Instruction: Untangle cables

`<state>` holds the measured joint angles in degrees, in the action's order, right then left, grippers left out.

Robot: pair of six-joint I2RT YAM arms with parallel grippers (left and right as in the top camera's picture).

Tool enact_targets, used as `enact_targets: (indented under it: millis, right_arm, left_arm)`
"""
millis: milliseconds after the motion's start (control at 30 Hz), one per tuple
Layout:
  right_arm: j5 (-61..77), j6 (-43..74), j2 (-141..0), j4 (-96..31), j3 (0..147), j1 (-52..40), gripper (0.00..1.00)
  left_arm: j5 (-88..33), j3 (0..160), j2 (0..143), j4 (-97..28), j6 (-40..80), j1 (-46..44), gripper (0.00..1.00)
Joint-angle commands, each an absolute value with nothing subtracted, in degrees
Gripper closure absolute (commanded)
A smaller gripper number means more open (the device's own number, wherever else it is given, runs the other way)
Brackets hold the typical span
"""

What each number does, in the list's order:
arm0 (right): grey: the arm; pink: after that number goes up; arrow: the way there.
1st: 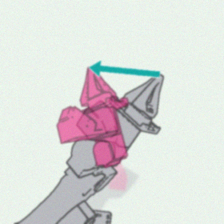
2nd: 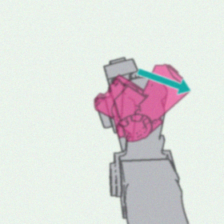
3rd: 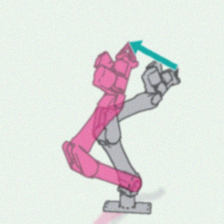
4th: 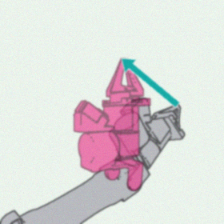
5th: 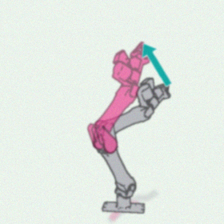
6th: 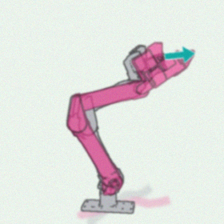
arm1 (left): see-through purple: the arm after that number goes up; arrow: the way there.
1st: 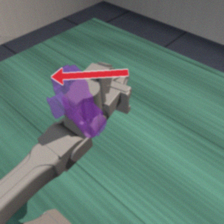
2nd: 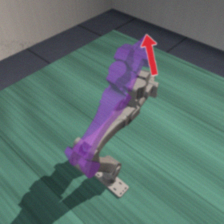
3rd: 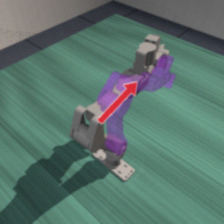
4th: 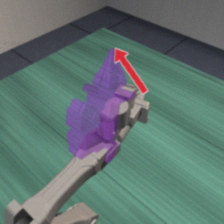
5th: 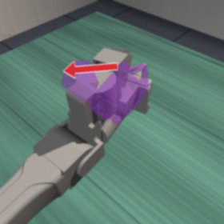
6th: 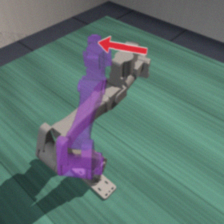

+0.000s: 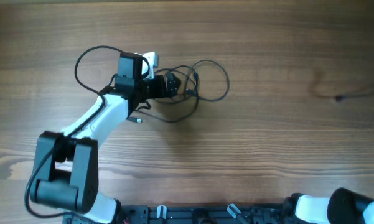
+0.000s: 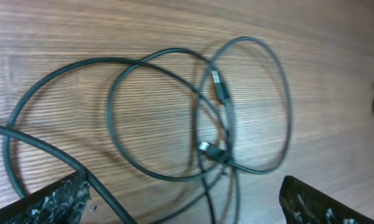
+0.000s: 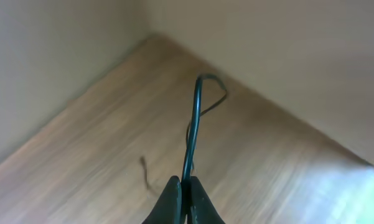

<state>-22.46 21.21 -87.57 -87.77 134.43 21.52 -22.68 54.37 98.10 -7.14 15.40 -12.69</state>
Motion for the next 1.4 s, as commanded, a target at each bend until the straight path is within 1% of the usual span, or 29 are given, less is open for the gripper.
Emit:
enact_targets:
  millis: [0, 133, 333, 467, 600, 667, 800, 867, 1000, 1200, 1367]
  right_arm:
    - [-25.26, 24.34, -84.29, -87.92, 135.92, 28.10, 0.96]
    - [-24.21, 27.53, -85.54, -88.14, 135.68, 31.73, 0.95]
    - [-23.68, 33.50, -94.63, -88.75, 135.68, 37.67, 0.96]
    - [-17.61, 33.91, -101.78, -87.72, 135.68, 43.40, 0.95]
    - [-14.94, 33.69, -107.55, -87.59, 135.55, 45.10, 0.96]
    - [-14.94, 36.23, -110.65, -87.59, 134.47, 45.10, 0.96]
    - [-14.48, 37.28, -115.33, -85.43, 129.19, 45.21, 0.96]
    - [-14.06, 37.54, -116.71, -82.72, 124.07, 45.32, 0.96]
    - [-13.54, 38.76, -116.79, -77.78, 114.58, 45.87, 0.96]
    - [-11.86, 39.83, -116.79, -70.87, 101.62, 49.32, 0.96]
    - [-7.09, 36.82, -116.77, -66.83, 98.83, 52.01, 0.96]
  left_arm:
    - [-24.01, 53.91, 92.90, -8.54, 15.51, -14.33, 0.00]
    - [-23.99, 53.91, 89.25, -10.13, 15.49, -16.38, 0.00]
    - [-24.03, 53.91, 86.48, -11.07, 15.92, -18.02, 0.00]
    - [-23.99, 53.91, 86.24, -11.60, 15.90, -19.46, 0.00]
    - [-24.01, 53.91, 86.24, -11.29, 15.92, -19.55, 0.00]
    - [-24.01, 53.91, 86.24, -11.27, 15.92, -19.55, 0.00]
    - [-24.03, 53.91, 86.24, -11.40, 15.97, -19.59, 0.00]
    - [-24.03, 53.91, 86.24, -11.40, 15.94, -19.73, 0.00]
    - [-24.01, 53.91, 86.24, -11.42, 16.47, -19.77, 0.00]
    - [-24.01, 53.91, 86.24, -11.42, 17.02, -19.77, 0.00]
    - [-24.01, 53.91, 86.24, -11.40, 16.99, -19.77, 0.00]
